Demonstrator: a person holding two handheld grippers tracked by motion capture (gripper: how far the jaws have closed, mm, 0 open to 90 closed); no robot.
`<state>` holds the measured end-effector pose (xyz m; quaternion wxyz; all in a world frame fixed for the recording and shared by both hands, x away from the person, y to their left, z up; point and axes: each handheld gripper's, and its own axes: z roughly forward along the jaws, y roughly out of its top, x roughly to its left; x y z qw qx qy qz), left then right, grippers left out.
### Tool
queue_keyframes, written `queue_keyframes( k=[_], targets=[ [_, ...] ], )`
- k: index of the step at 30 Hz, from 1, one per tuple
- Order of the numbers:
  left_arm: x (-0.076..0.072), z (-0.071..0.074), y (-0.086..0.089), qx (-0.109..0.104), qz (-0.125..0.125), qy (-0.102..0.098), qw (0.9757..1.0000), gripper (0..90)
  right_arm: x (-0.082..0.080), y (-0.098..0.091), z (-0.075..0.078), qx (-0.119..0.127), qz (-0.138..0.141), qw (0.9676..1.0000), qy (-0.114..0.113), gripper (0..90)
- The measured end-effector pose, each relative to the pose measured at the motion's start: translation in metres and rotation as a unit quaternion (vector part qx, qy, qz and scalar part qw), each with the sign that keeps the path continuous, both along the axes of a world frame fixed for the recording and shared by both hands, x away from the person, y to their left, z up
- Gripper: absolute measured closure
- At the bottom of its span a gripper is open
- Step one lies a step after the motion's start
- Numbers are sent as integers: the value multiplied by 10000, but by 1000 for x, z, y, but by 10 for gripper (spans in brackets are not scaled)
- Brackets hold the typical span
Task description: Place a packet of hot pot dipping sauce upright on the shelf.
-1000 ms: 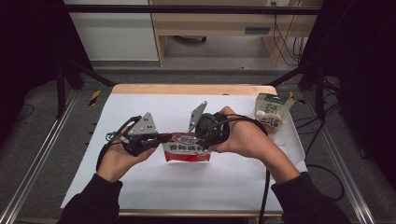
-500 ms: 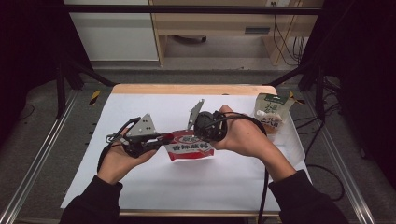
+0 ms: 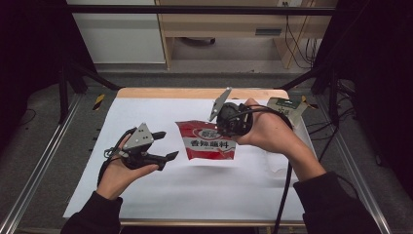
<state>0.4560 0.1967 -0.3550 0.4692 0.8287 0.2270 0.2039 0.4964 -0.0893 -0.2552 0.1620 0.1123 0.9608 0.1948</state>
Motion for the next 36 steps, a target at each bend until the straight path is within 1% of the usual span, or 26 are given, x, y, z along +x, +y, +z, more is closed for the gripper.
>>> queue_keyframes(
  k=[2, 6, 10, 13, 14, 15, 18, 19, 21, 25, 30, 36],
  targets=[
    [-2, -8, 5, 14, 61, 41, 10000, 185, 1, -9, 5, 87, -64, 9999, -22, 895],
    [-11, -28, 17, 182, 262, 99, 9994, 138, 2, -26, 14, 196, -196, 9996, -82, 895],
    [-21, -47, 28, 176, 440, 133, 9988, 110, 1, -46, 24, 343, -363, 9986, -181, 895],
    [-22, -61, 36, 249, 666, 150, 9974, 86, -1, -60, 31, 429, -464, 9977, -248, 895],
    [-22, -64, 39, 301, 718, 163, 9968, 83, -1, -64, 33, 442, -494, 9974, -275, 895],
    [-21, -66, 42, 304, 770, 174, 9964, 81, -2, -68, 35, 468, -538, 9970, -302, 895],
    [-20, -72, 51, 128, 962, 240, 9950, 79, -4, -79, 41, 524, -633, 9959, -381, 895],
    [-20, -74, 53, 121, 994, 246, 9947, 78, -5, -83, 42, 546, -673, 9955, -384, 895],
    [-19, -79, 57, 182, 1052, 244, 9940, 73, -5, -90, 44, 567, -746, 9947, -414, 896],
    [-19, -84, 64, 138, 1158, 289, 9928, 64, -6, -103, 48, 612, -853, 9933, -478, 895],
    [-18, -85, 68, 139, 1234, 299, 9918, 61, -11, -120, 56, 711, -984, 9908, -590, 896],
    [-17, -87, 70, 164, 1256, 330, 9914, 60, -15, -136, 58, 760, -1113, 9888, -635, 896]
  ],
)
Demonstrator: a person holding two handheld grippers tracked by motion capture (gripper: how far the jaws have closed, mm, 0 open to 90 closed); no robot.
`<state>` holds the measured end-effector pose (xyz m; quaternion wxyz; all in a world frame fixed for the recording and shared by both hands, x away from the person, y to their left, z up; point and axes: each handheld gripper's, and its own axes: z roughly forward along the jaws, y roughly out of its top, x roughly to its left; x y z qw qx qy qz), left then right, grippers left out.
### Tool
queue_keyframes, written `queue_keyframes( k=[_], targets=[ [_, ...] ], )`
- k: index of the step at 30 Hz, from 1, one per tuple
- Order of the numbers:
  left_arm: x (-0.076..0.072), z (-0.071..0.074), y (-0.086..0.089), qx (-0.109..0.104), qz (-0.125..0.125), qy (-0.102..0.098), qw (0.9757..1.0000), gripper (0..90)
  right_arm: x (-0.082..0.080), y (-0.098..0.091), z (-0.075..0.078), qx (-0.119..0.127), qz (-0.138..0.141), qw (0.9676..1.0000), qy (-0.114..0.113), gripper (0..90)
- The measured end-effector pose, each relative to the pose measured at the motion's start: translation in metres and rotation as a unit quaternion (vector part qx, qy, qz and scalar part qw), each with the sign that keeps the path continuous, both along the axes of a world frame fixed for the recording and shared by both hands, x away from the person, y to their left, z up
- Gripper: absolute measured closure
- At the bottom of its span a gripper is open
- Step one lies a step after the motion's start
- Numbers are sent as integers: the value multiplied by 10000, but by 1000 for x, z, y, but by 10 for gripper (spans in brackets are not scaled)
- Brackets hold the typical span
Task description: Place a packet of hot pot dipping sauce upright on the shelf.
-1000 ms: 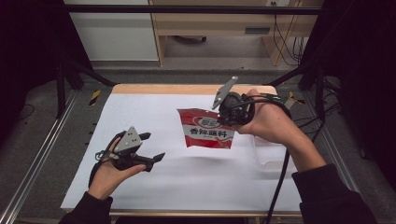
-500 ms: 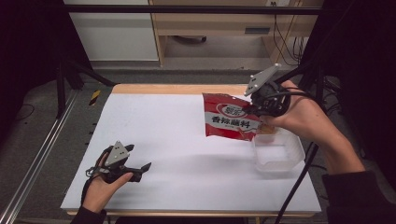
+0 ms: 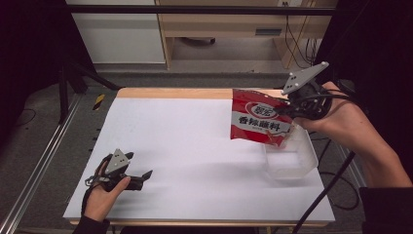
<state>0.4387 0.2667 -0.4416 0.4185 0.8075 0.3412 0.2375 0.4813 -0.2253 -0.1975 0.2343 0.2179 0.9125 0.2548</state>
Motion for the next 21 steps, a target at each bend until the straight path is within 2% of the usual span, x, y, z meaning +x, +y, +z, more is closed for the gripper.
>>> queue_keyframes(
  k=[12, 21],
  targets=[
    [1, -1, 3, -11, 30, 14, 10000, 58, -5, -34, -3, 56, -326, 9995, 5, 896],
    [1, -2, 5, -18, 56, 32, 10000, 58, -7, -58, -16, 48, -555, 9984, 114, 896]
  ],
)
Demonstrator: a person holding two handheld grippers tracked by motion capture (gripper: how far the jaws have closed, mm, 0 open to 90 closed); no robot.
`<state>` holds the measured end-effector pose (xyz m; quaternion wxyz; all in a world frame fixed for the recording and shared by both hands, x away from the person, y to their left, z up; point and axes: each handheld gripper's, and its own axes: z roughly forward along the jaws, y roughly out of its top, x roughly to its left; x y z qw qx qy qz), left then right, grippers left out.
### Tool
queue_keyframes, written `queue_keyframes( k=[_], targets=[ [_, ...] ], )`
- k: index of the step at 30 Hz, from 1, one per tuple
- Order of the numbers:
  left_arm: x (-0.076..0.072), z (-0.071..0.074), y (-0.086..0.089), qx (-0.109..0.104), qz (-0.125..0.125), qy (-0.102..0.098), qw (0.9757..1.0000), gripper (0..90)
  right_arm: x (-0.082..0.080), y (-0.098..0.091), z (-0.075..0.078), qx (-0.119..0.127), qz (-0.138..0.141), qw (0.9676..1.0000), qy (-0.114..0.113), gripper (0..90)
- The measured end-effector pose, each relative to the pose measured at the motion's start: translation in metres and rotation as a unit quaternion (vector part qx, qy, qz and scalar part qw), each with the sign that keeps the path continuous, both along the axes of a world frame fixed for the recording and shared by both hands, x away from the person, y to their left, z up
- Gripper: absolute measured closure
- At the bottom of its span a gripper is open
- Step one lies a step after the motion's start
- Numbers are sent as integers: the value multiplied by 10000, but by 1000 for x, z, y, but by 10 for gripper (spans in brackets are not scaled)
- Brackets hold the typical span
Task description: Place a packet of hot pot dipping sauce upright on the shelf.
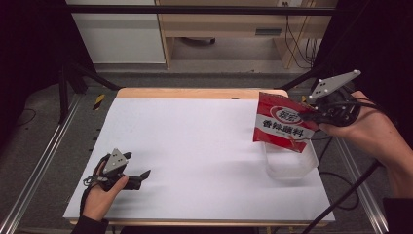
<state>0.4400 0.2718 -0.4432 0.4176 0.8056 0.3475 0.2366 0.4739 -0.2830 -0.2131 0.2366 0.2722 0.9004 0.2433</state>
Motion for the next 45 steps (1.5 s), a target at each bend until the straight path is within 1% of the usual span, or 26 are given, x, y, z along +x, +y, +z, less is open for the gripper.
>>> queue_keyframes(
  k=[10, 14, 16, 22, 23, 26, 31, 32, 35, 36, 38, 43, 45],
  targets=[
    [0, -1, -1, 31, -27, 21, 10000, 57, -3, -30, -23, 24, -317, 9993, 209, 896],
    [0, -1, -2, 20, -40, 22, 10000, 57, -3, -38, -32, 55, -407, 9987, 305, 896],
    [0, -1, -2, 14, -51, 29, 10000, 56, -2, -39, -37, 62, -444, 9985, 314, 896],
    [0, -1, -2, 2, -59, 30, 10000, 56, 3, -42, -54, 128, -481, 9977, 456, 896],
    [0, -1, -2, 3, -61, 30, 10000, 56, 3, -42, -58, 150, -509, 9973, 509, 896],
    [0, -1, -3, -4, -63, 31, 10000, 56, 4, -44, -66, 232, -516, 9969, 549, 896],
    [0, -2, -4, 17, -83, 42, 10000, 56, 6, -49, -80, 356, -599, 9953, 666, 896],
    [0, -2, -4, 20, -88, 44, 9999, 56, 6, -51, -83, 410, -643, 9948, 675, 895],
    [0, -2, -4, 27, -93, 54, 9999, 56, 6, -56, -85, 446, -658, 9946, 671, 895],
    [0, -2, -4, 33, -97, 56, 9999, 56, 6, -57, -86, 460, -731, 9939, 685, 894],
    [0, -2, -5, 25, -108, 58, 9999, 56, 6, -60, -87, 405, -734, 9941, 682, 893],
    [0, -2, -6, 33, -121, 67, 9999, 56, 7, -63, -90, 375, -823, 9933, 726, 888],
    [0, -2, -6, 22, -115, 61, 9999, 56, 7, -63, -90, 377, -830, 9931, 733, 860]
  ],
)
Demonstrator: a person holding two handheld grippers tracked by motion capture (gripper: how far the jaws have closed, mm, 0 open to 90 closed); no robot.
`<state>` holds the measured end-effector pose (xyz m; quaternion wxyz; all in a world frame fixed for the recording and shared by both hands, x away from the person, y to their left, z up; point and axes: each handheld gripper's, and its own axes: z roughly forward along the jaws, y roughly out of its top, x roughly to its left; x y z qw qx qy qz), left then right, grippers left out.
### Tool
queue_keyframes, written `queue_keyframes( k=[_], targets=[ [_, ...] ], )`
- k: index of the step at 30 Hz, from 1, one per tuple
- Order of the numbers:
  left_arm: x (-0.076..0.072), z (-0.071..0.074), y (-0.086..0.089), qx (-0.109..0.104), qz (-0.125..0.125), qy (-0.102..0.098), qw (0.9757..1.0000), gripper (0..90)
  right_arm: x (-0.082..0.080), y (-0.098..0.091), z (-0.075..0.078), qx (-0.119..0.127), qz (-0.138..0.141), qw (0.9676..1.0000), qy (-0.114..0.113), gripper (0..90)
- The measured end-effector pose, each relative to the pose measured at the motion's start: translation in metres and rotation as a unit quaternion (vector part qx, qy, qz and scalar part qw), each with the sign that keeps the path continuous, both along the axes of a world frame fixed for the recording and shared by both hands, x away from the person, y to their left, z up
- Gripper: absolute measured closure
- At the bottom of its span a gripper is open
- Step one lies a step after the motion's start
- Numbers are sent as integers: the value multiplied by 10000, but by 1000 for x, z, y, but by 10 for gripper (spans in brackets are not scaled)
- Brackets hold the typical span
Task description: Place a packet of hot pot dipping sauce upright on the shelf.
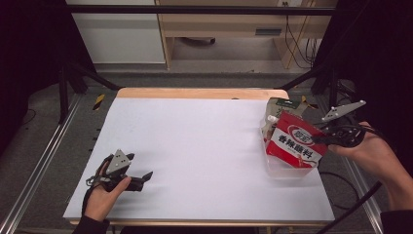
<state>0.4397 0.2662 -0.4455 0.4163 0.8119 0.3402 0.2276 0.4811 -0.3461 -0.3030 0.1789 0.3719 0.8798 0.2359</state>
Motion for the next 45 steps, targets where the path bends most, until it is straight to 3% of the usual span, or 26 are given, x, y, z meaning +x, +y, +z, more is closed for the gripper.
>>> queue_keyframes(
  k=[5, 11, 17, 28, 36, 45],
  targets=[
    [0, 0, 0, 1, -3, 6, 10000, 56, 0, 5, 1, -95, 109, 9998, -115, 693],
    [0, 0, 0, 2, -9, 0, 10000, 56, 3, 12, 7, -155, 3, 9992, -362, 440],
    [0, 0, -1, 11, -28, 9, 10000, 56, 6, 17, 13, -156, -86, 9988, -456, 305],
    [0, -1, -2, 27, -37, 22, 10000, 56, 13, 26, 32, -87, -229, 9986, -467, 129],
    [0, -1, -2, 33, -36, 13, 10000, 55, 10, 44, 56, -119, -148, 9967, -794, 110],
    [0, 0, -2, 30, -37, 13, 10000, 55, 6, 79, 76, -208, 72, 9938, -1088, 118]
  ],
)
